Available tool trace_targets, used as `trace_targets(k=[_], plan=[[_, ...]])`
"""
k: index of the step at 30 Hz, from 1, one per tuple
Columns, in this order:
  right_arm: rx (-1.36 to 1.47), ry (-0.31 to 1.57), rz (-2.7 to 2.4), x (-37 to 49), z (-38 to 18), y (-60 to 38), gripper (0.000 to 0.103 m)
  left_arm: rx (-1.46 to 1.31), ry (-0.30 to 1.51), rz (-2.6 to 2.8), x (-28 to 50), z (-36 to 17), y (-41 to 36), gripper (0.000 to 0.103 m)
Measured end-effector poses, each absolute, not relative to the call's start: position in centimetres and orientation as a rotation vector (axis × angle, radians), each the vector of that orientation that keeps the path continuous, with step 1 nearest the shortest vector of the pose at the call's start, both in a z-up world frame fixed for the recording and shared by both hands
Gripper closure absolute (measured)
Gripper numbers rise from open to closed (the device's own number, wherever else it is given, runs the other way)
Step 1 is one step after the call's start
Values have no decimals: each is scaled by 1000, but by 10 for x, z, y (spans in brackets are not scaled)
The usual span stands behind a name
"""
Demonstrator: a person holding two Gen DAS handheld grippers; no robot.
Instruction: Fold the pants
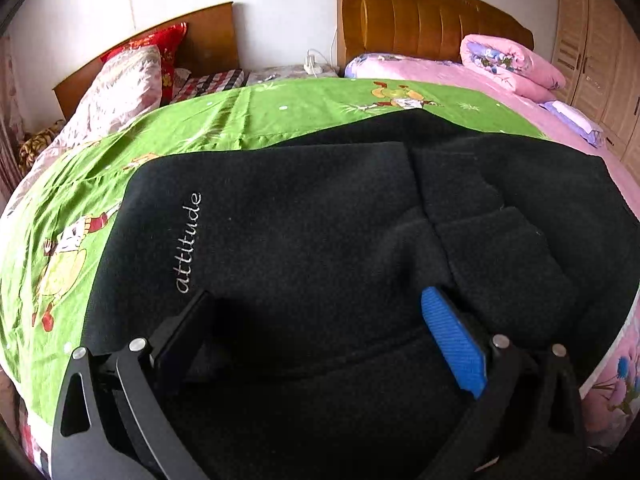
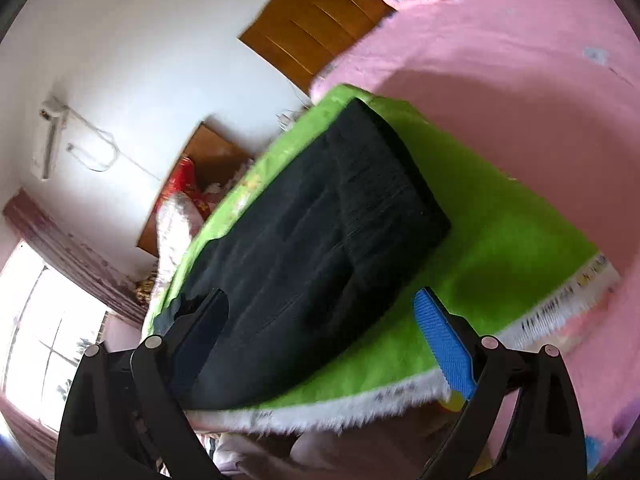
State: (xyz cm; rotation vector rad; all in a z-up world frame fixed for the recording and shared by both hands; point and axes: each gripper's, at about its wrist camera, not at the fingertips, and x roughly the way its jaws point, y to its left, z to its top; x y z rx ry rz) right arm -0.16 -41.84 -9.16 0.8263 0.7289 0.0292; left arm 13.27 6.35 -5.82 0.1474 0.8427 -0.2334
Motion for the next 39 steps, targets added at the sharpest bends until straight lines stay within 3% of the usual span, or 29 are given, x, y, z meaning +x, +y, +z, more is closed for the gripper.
trace_targets(k=[5, 12, 21, 28, 30, 31, 32, 34, 39], plan=[[885, 769, 102, 18, -93, -416, 4, 145, 827, -242, 126, -56, 66, 1], [935, 677, -75, 5, -87, -443, 10, 144, 823, -245, 124, -56, 67, 1], [742, 923, 133, 38, -81, -389, 10, 141, 821, -248, 124, -52, 65, 1], [805, 843, 48, 47, -85, -392, 10, 141, 822, -249, 124, -53, 66, 1], [719, 819, 16, 45, -80, -389, 24, 141, 821, -248, 123, -53, 65, 1], [681, 821, -34, 40, -78, -387, 42, 138, 822, -243, 123, -51, 65, 1], [713, 781, -24, 31, -76, -390, 52, 136, 826, -234, 122, -50, 65, 1], [747, 693, 1, 16, -71, -396, 63, 147, 828, -192, 117, -41, 62, 2], [821, 596, -11, 2, -74, -393, 65, 257, 680, -215, 81, -5, 38, 2]])
